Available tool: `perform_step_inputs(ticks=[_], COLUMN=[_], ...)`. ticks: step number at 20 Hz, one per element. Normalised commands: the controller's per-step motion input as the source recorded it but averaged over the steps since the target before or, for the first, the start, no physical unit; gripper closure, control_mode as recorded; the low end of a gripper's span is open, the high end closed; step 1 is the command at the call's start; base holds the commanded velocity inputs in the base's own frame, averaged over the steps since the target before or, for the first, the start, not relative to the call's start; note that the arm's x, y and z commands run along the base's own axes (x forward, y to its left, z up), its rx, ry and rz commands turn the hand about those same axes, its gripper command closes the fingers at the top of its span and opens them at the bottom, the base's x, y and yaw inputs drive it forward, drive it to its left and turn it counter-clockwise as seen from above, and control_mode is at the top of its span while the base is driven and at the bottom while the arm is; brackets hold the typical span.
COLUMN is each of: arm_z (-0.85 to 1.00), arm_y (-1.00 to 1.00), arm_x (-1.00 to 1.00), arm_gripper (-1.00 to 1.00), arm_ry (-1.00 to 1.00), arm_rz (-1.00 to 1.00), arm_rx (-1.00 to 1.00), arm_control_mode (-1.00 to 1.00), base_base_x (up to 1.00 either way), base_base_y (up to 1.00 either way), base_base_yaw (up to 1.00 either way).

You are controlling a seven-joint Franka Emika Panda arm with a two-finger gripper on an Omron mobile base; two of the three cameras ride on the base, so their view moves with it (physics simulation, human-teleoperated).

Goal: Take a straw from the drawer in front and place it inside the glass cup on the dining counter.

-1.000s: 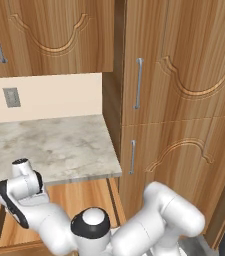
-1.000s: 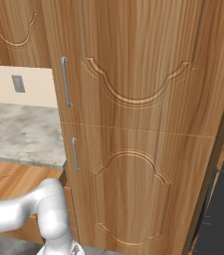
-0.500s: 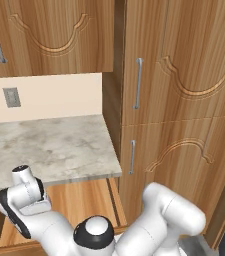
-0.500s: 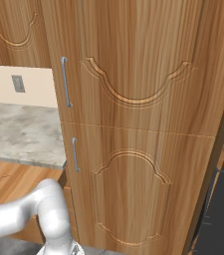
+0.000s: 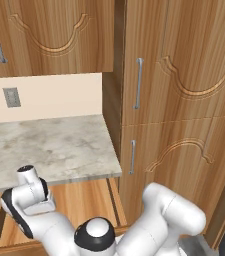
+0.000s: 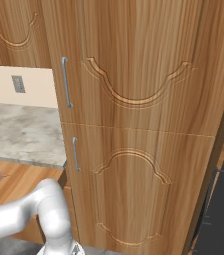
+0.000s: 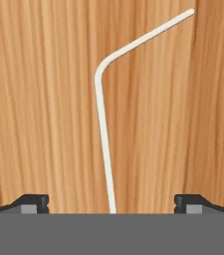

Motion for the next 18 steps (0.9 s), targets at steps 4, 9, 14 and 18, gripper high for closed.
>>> perform_step_inputs(ticks=[4, 9, 14, 18], arm_z=[-0.11, -0.30, -0.28, -0.15], arm_y=[-0.03, 0.00, 0.02, 0.07], arm_x=[0.22, 0.02, 0.02, 0.18], arm_gripper=[-1.00, -1.00, -1.00, -1.00], arm_ry=[0.00, 0.00, 0.00, 0.00], arm_rz=[-0.02, 0.00, 0.00, -0.01], arm_rx=[-0.04, -0.03, 0.00, 0.00], arm_control_mode=[-1.00, -1.00, -1.00, -1.00], base_base_x=[0.00, 0.00, 0.00, 0.00], base_base_y=[0.00, 0.00, 0.00, 0.00], base_base_yaw=[0.00, 0.00, 0.00, 0.00])
